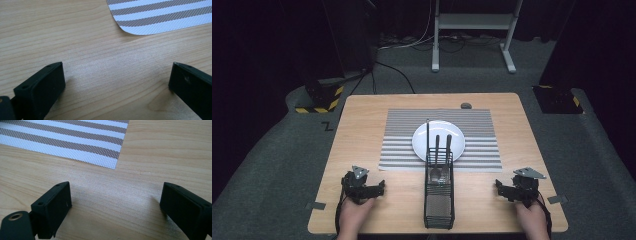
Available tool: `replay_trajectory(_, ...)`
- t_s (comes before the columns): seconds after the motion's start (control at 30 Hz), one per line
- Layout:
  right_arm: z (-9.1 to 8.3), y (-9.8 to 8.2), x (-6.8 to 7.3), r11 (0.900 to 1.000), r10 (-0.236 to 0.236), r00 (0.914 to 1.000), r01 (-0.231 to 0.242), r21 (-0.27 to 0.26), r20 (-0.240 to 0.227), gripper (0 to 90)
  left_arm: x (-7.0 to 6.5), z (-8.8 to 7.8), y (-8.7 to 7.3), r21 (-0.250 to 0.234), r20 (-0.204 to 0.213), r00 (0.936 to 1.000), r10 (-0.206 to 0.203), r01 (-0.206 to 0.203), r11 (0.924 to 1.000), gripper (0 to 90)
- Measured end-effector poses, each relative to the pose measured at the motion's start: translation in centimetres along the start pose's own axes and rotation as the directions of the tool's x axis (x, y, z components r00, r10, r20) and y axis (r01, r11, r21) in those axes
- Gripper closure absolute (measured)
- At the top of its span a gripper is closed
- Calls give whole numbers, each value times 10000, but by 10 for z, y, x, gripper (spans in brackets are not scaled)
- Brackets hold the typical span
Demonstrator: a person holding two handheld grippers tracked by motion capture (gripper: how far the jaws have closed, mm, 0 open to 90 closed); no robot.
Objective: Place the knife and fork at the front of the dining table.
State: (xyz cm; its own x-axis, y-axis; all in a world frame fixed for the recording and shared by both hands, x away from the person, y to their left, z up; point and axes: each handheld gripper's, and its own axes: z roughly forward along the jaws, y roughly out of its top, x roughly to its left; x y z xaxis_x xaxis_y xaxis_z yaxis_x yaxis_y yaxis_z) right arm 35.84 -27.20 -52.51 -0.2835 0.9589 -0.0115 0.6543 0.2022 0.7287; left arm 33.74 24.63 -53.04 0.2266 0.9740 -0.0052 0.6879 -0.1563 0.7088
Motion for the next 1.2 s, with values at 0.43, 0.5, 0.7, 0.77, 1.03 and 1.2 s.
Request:
replay_trajectory(0.43,1,1,-1,10000,-47,10000,47,0,-53,98,0,0,0,-4,-16,10000,1,-1,10000,6)
replay_trajectory(0.5,1,1,-1,10000,-46,10000,46,3,-48,98,0,0,0,-14,9,10000,15,-15,10000,7)
replay_trajectory(0.7,2,1,-1,10000,-78,10000,78,-2,-49,98,-2,-5,-1,-304,81,9996,279,-277,9992,5)
replay_trajectory(0.77,2,1,-1,10000,-80,10000,80,-2,-42,98,-3,-11,-4,-556,379,9992,157,-136,9984,5)
replay_trajectory(1.03,2,2,-1,10000,-69,10000,69,0,-11,98,-13,-27,2,-1972,815,9961,330,-163,9802,5)
replay_trajectory(1.2,2,2,-1,10000,-66,10000,66,1,-17,98,-23,-34,5,-2454,1233,9906,598,-279,9690,5)
